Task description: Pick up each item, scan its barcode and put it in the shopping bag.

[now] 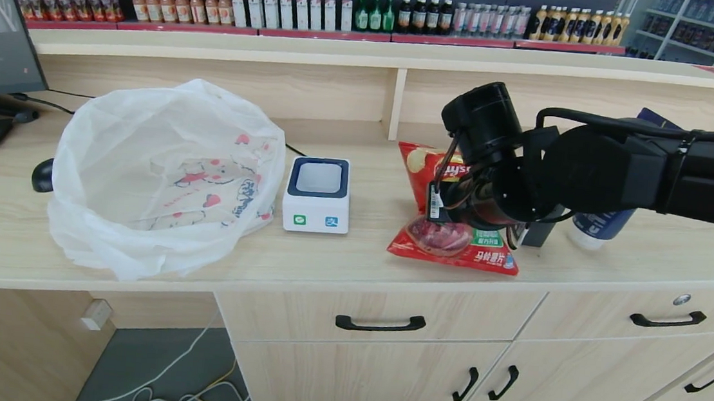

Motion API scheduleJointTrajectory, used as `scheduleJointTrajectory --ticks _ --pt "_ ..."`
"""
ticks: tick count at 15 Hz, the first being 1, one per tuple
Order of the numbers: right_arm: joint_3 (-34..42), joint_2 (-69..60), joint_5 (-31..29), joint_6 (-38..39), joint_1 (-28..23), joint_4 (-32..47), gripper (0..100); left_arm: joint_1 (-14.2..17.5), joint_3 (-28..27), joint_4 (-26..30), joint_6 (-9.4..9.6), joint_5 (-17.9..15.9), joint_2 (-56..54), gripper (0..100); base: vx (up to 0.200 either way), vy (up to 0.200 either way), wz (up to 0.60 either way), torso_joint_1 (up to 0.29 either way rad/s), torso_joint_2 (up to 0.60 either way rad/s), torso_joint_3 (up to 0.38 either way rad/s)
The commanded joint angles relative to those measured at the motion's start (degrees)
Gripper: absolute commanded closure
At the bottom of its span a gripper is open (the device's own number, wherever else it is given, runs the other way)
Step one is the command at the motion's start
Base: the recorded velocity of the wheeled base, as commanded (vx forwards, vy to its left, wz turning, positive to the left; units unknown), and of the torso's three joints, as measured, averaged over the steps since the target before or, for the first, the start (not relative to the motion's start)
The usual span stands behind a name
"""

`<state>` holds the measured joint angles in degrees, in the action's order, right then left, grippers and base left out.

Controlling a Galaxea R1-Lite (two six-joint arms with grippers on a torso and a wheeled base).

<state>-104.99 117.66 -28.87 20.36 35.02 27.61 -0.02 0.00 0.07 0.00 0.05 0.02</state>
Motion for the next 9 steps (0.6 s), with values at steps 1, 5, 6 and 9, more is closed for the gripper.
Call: scheduleJointTrajectory --ticks 1,5,6,9 --pt "0.31 -1.03 -0.05 0.03 0.04 -0.1 100 0.02 0.0 0.01 0.0 0.04 -0.02 0 0.0 0.0 0.0 0.0 0.0 0.0" --pt "0.66 -2.97 -0.05 -0.06 0.22 -0.01 100 0.02 0.0 0.01 0.0 0.04 -0.02 0 0.0 0.0 0.0 0.0 0.0 0.0" --pt "0.66 -3.76 -0.05 -0.14 0.66 -0.01 100 -0.06 0.0 0.01 0.0 0.04 -0.02 0 0.0 0.0 0.0 0.0 0.0 0.0" --pt "0.66 -5.87 -0.05 -0.32 1.89 -0.01 100 -0.06 0.0 0.01 0.0 0.04 -0.02 0 0.0 0.0 0.0 0.0 0.0 0.0"
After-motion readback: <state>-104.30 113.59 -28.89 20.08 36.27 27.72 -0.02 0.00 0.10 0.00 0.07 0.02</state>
